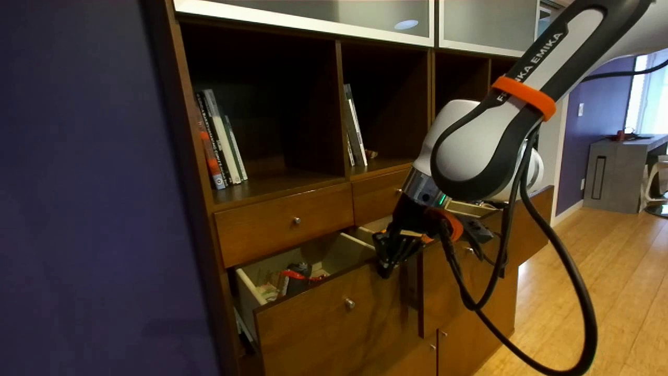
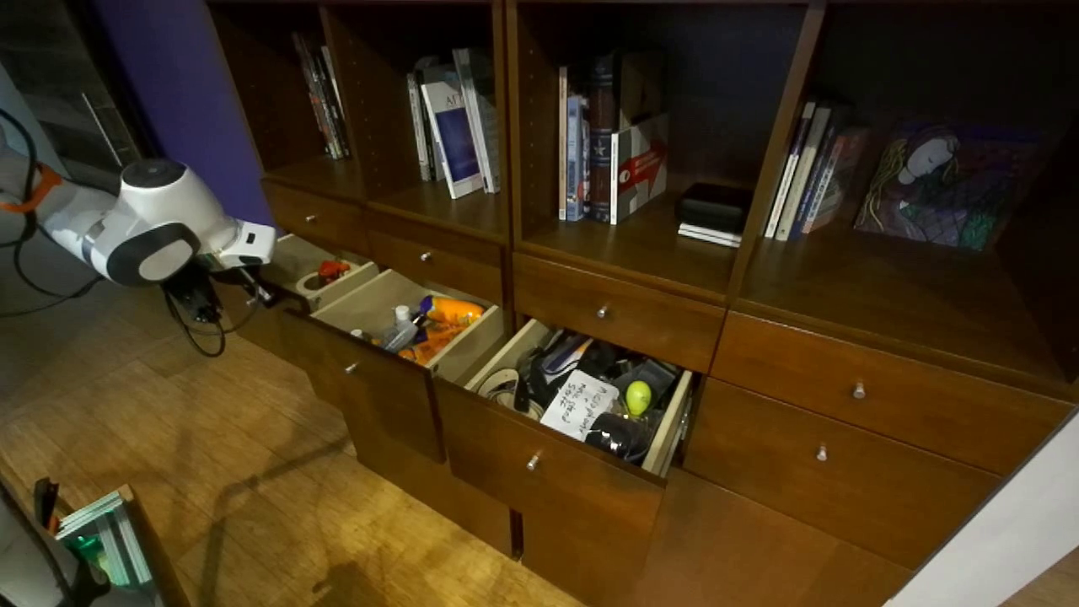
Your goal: Close the far left opened cabinet drawer
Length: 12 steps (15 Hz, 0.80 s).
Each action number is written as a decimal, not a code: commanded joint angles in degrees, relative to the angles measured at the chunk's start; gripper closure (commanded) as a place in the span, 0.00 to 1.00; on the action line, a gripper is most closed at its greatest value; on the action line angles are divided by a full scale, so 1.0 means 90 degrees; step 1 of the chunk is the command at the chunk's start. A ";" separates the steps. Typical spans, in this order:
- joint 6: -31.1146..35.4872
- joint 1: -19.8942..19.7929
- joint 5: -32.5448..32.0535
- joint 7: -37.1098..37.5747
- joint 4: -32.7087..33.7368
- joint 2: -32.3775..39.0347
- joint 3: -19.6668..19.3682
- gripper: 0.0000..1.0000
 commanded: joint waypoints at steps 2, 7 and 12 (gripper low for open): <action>0.0932 -0.0333 -0.0916 0.0544 0.0432 0.0752 0.0039 1.00; 0.1630 -0.0351 -0.1480 0.0727 0.0827 0.1376 -0.0235 1.00; 0.2019 0.0038 -0.1611 0.0573 0.1359 0.2011 -0.0747 1.00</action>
